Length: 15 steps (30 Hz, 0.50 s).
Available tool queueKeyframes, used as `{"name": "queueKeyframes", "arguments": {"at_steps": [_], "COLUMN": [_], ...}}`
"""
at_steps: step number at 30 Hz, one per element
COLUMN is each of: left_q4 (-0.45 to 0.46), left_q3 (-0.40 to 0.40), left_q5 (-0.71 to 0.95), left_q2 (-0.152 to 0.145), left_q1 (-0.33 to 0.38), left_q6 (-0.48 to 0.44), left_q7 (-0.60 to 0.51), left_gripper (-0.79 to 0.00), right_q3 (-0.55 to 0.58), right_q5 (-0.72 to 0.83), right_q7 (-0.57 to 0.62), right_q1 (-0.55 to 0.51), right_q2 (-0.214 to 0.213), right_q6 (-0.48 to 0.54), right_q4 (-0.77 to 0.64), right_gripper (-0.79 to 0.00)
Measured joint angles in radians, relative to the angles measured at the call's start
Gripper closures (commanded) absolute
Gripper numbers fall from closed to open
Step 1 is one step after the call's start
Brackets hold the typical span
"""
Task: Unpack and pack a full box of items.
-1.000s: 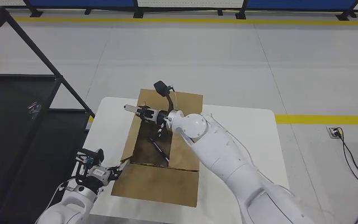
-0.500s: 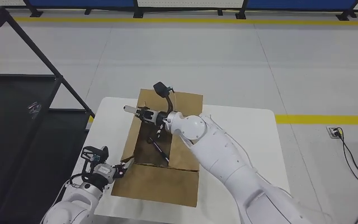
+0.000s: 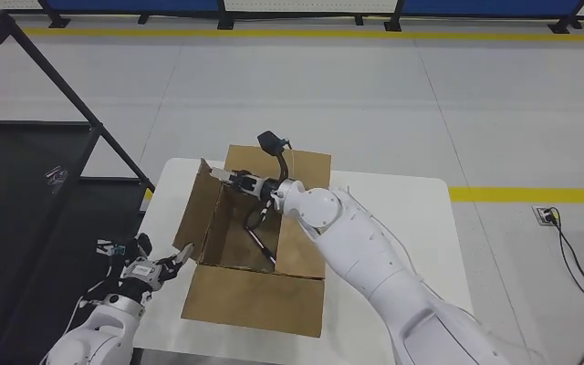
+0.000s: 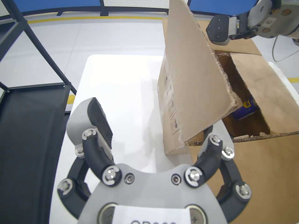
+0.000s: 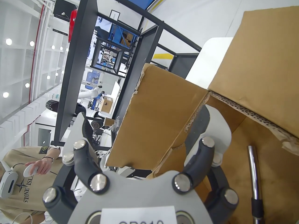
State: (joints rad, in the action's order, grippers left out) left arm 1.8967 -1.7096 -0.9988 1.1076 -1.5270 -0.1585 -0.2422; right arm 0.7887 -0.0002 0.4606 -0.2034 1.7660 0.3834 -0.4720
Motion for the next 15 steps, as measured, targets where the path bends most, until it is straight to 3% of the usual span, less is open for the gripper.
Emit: {"name": "queueKeyframes", "arguments": {"at_steps": [7, 15], "left_q4": [-0.012, -0.016], "left_q3": [-0.056, -0.082], "left_q5": [0.035, 0.058], "left_q2": [-0.002, -0.001], "left_q1": [-0.021, -0.032], "left_q6": [-0.018, -0.028], "left_q7": [0.010, 0.019], "left_gripper": [-0.785, -0.785], "right_q3": [0.029, 0.098], "right_q5": [-0.084, -0.177], "right_q7": [-0.066, -0.080], "right_q1": [-0.032, -0.111], "right_q2": [-0.028, -0.080], "right_q6": [-0.039, -0.102], "right_q4": [-0.068, -0.236], "right_gripper": [-0.785, -0.785]}}
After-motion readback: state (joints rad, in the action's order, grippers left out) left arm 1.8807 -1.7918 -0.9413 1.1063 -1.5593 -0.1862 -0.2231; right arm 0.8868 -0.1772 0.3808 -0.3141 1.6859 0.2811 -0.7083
